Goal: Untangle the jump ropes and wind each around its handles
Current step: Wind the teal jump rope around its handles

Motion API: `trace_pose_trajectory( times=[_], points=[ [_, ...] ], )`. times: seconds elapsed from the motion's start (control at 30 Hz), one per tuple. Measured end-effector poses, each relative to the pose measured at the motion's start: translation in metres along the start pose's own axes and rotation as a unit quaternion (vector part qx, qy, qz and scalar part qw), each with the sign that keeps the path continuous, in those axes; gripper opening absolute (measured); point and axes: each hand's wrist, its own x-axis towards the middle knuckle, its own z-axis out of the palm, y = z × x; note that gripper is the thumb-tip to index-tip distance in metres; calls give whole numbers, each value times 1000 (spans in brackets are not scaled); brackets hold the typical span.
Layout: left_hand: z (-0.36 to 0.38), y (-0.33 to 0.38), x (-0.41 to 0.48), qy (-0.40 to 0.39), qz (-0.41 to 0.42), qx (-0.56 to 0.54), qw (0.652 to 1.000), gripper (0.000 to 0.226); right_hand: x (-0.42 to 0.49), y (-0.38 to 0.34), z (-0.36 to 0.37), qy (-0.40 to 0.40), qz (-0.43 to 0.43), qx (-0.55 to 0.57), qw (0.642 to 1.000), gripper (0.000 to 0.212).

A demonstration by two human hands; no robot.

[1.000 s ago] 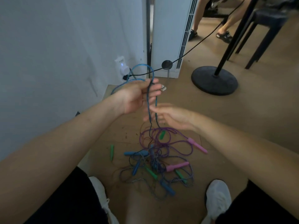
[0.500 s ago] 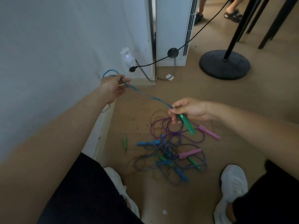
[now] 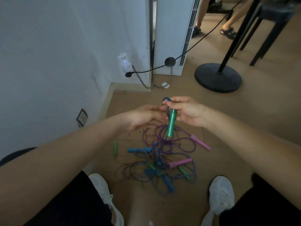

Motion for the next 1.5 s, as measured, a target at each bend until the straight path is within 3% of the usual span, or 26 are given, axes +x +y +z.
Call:
trace_pose_trajectory(
  times=[0.1, 0.27, 0.47, 0.57, 0.7, 0.83, 0.97, 1.1, 1.2, 1.3, 1.4, 1.5],
  points=[
    [10, -15, 6, -41, 7, -3, 999, 30, -6, -4, -4, 15, -19, -6, 1000, 18],
    [10, -16, 11, -20, 34, 28, 999, 23, -10, -11, -18, 54, -33, 10, 998, 14],
    [-2, -7, 1, -114, 6, 102, 988, 19, -4, -12, -40, 153, -37, 8, 987, 12],
    [-3, 7, -2, -62, 44, -2, 997, 17, 0, -5, -32, 125, -18, 49, 991, 17],
    [-12, 27, -1, 15, 107, -148, 983, 19, 5, 9, -8, 8, 6, 87, 996, 30],
    [-30, 35, 2, 113, 121, -244, 956, 19, 7, 10, 3, -93, 21, 22, 995, 40],
    [-58, 34, 0, 219, 122, -282, 926, 16, 10, 20, 1, -117, 21, -64, 991, 24],
    [-90, 22, -4, 333, 97, -276, 896, 13, 8, 29, -1, -124, 48, -172, 976, 21],
    [-108, 11, -5, 401, 71, -242, 881, 10, 9, 30, -4, -122, 74, -216, 966, 21],
    [-115, -3, -7, 438, 8, -67, 897, 21, 11, 29, -7, -98, 73, -184, 975, 21],
    [-107, -15, -5, 392, -18, 145, 908, 29, 13, 22, -7, -104, 53, -150, 982, 24],
    [-80, -10, -3, 311, 67, 254, 913, 18, 13, 14, -4, -118, 32, -125, 985, 25]
  ],
)
